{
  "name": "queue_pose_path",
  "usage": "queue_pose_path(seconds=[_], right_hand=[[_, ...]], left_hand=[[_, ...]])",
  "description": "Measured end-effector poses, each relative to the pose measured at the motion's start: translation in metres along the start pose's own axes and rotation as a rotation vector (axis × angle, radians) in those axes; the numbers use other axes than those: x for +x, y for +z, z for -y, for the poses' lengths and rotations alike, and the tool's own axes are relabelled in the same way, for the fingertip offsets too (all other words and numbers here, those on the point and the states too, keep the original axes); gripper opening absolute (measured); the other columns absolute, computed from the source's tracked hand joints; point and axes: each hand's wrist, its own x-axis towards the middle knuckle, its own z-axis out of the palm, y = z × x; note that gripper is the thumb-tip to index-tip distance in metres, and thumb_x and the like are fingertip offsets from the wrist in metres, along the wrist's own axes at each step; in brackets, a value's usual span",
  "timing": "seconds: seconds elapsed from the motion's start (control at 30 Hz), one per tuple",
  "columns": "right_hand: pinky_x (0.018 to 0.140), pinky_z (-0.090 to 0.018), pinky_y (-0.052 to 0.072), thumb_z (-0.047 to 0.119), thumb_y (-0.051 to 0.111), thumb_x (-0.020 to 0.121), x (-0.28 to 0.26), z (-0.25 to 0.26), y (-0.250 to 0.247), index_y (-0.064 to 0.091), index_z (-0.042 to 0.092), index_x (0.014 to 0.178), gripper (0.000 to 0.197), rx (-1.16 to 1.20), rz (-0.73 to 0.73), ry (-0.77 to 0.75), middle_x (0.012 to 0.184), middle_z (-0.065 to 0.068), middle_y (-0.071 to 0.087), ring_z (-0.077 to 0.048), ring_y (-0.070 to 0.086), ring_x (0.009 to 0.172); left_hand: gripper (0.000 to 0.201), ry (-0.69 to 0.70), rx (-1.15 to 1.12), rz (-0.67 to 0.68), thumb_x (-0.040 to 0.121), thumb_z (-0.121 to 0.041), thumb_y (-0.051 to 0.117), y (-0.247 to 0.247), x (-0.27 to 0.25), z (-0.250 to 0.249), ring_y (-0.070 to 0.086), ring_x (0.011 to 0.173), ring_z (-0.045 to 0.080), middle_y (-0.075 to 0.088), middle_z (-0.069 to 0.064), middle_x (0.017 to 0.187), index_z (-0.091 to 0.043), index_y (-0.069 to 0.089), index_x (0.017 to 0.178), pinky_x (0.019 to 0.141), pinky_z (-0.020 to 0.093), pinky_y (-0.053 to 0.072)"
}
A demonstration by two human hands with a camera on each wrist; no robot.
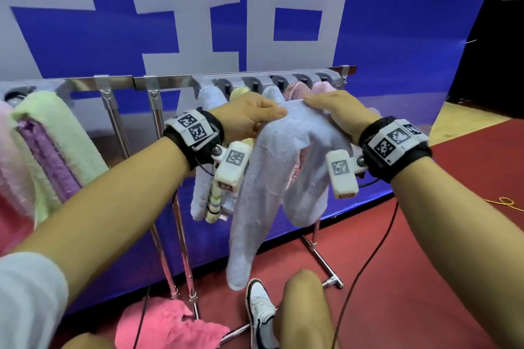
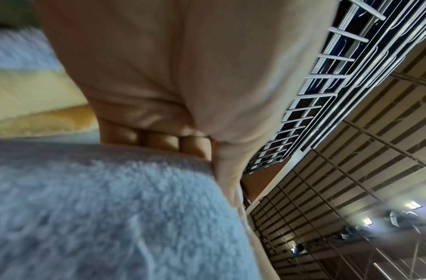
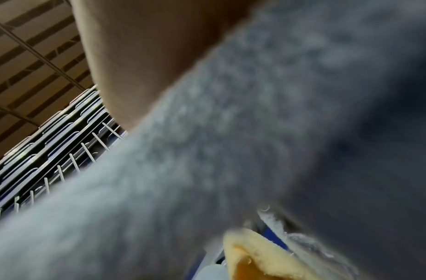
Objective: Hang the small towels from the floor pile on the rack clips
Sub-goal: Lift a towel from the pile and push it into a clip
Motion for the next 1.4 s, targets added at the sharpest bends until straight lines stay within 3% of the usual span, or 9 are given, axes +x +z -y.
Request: queue_pose_path(seconds=[0.13,0.27,0.4,0.6,0.73,0.9,1.0,1.23,1.4], right_hand=[[0.075,-0.033,0.044,0.031,0.06,0.078,0.0,-0.006,-0.005,0.064,0.02,0.077,0.012,0.149,0.151,0.098,0.078,-0.007,0.062,-0.021,0.06,0.073],[0.098,-0.044,0.046,0.024,0.063,0.079,0.005,-0.015,-0.013,0.07,0.002,0.109,0.038,0.135,0.306,0.162,0.113,-0.021,0.069,-0.037,0.064,0.107],[0.071,-0.031,0.049,0.007,0.064,0.088,0.01,-0.023,-0.036,0.068,0.012,0.064,0.025,0.077,0.239,0.135,0.071,-0.006,0.066,-0.019,0.062,0.069],[0.057,-0.024,0.05,0.008,0.05,0.092,0.016,-0.033,-0.073,0.056,0.008,0.078,0.016,0.376,0.012,0.169,0.065,-0.005,0.063,-0.017,0.063,0.06],[0.063,-0.031,0.041,0.017,0.052,0.075,0.022,-0.04,-0.095,0.054,0.007,0.08,0.011,0.313,0.02,0.216,0.077,-0.014,0.05,-0.028,0.05,0.067],[0.073,-0.037,0.042,0.023,0.069,0.058,0.033,-0.048,-0.126,0.06,0.004,0.091,0.039,0.148,-0.051,0.264,0.089,-0.017,0.055,-0.031,0.053,0.081],[0.07,-0.033,0.044,0.017,0.058,0.077,0.036,-0.052,-0.146,0.055,0.009,0.077,0.009,0.152,-0.037,0.257,0.078,-0.009,0.061,-0.025,0.058,0.074],[0.058,-0.031,0.041,0.009,0.047,0.087,0.059,-0.064,-0.189,0.048,0.011,0.072,0.015,0.224,-0.204,0.26,0.062,-0.004,0.052,-0.019,0.052,0.054],[0.063,-0.032,0.037,0.023,0.065,0.055,0.089,-0.067,-0.203,0.048,0.017,0.071,0.024,0.085,-0.282,0.286,0.07,-0.003,0.046,-0.025,0.046,0.067]], left_hand=[[0.045,0.005,-0.067,0.053,0.101,-0.015,0.048,0.023,0.022,-0.007,0.058,0.058,0.013,0.065,0.002,0.063,-0.011,0.075,0.065,0.057,0.022,0.048],[0.032,-0.016,-0.053,0.051,0.092,-0.031,0.063,0.041,0.036,-0.005,0.056,0.066,0.023,0.065,0.015,0.074,-0.006,0.075,0.076,0.06,0.03,0.045],[0.049,-0.07,0.026,0.046,0.096,-0.036,0.057,0.045,0.05,0.004,0.04,0.043,0.009,0.048,-0.004,0.049,-0.02,0.064,0.05,0.045,0.018,0.035],[0.022,-0.042,-0.005,0.12,0.09,-0.026,0.067,0.052,0.077,0.018,0.043,0.057,0.012,0.053,-0.005,0.06,-0.02,0.066,0.069,0.059,0.027,0.034],[0.026,0.027,-0.069,0.076,0.093,-0.029,0.057,0.078,0.105,0.015,0.028,0.053,0.011,0.035,-0.002,0.058,-0.022,0.06,0.068,0.055,0.028,0.019],[0.023,0.025,-0.106,0.025,0.105,-0.02,0.041,0.113,0.146,0.01,0.055,0.074,0.008,0.06,0.002,0.088,-0.016,0.064,0.104,0.067,0.021,0.047],[0.024,0.001,-0.118,-0.002,0.106,-0.021,0.039,0.134,0.167,0.009,0.053,0.081,0.011,0.058,0.003,0.092,-0.019,0.06,0.096,0.072,0.027,0.045],[0.022,0.054,-0.068,-0.164,0.099,-0.012,0.049,0.148,0.214,0.002,0.053,0.104,0.012,0.059,0.005,0.126,-0.023,0.056,0.117,0.08,0.027,0.045],[0.029,0.141,-0.056,-0.221,0.094,-0.001,0.048,0.137,0.237,0.004,0.058,0.093,0.006,0.065,0.007,0.119,-0.02,0.059,0.113,0.083,0.025,0.046]])
